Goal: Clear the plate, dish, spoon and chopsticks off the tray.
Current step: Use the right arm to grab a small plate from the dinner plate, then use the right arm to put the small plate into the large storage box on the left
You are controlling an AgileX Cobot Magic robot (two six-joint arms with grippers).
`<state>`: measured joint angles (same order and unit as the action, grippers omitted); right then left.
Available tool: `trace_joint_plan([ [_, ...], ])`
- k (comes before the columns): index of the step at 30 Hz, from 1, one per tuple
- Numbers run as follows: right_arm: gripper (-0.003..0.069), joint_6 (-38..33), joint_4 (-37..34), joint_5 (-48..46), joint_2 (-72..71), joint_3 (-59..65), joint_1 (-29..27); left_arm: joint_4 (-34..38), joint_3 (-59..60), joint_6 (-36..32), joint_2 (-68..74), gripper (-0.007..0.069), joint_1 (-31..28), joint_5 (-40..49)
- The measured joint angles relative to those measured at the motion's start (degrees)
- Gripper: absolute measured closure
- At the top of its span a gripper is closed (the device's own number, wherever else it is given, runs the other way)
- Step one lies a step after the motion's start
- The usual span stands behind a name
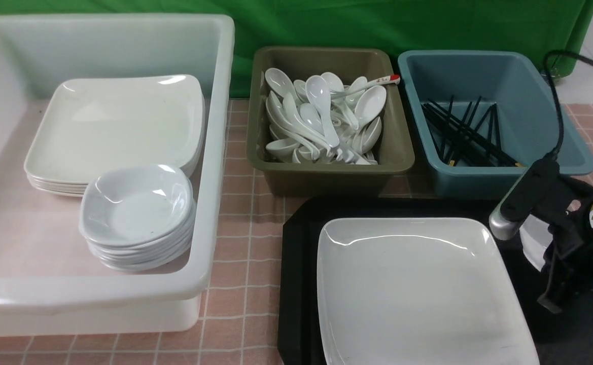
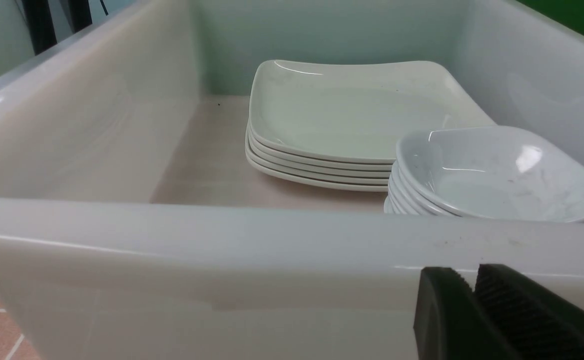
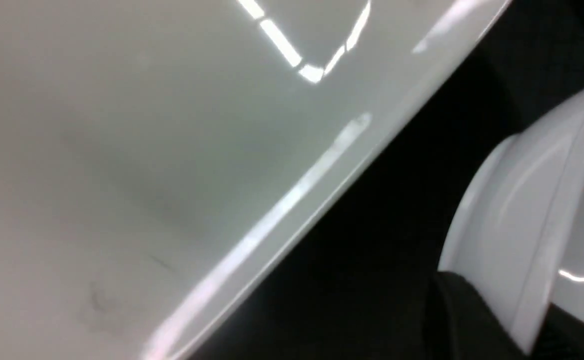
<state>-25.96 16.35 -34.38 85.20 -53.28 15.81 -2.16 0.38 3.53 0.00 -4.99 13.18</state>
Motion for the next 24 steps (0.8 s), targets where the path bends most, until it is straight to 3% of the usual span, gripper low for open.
trace_joint_plan([
  [5,0.058,-0.06,-5.53,-0.59,-8.76,-1.77,6.26,0.0,0.0,0.0,0.0,0.0505,0.0,0.0],
  [7,0.058,-2.37,-11.83,-0.73,-11.85,-5.6,10.76,0.0,0.0,0.0,0.0,0.0501,0.0,0.0],
  [10,0.058,-8.3,-20.26,-0.57,-12.25,-10.33,15.99,0.0,0.0,0.0,0.0,0.0498,0.0,0.0],
  [11,0.058,-12.92,-27.47,-0.32,-10.98,-14.12,19.23,0.0,0.0,0.0,0.0,0.0496,0.0,0.0],
  [15,0.058,-22.37,-37.66,0.11,-5.65,-21.47,25.61,0.0,0.0,0.0,0.0,0.0491,0.0,0.0],
  [24,0.058,-32.6,-41.81,1.56,20.84,-45.29,34.66,0.0,0.0,0.0,0.0,0.048,0.0,0.0],
])
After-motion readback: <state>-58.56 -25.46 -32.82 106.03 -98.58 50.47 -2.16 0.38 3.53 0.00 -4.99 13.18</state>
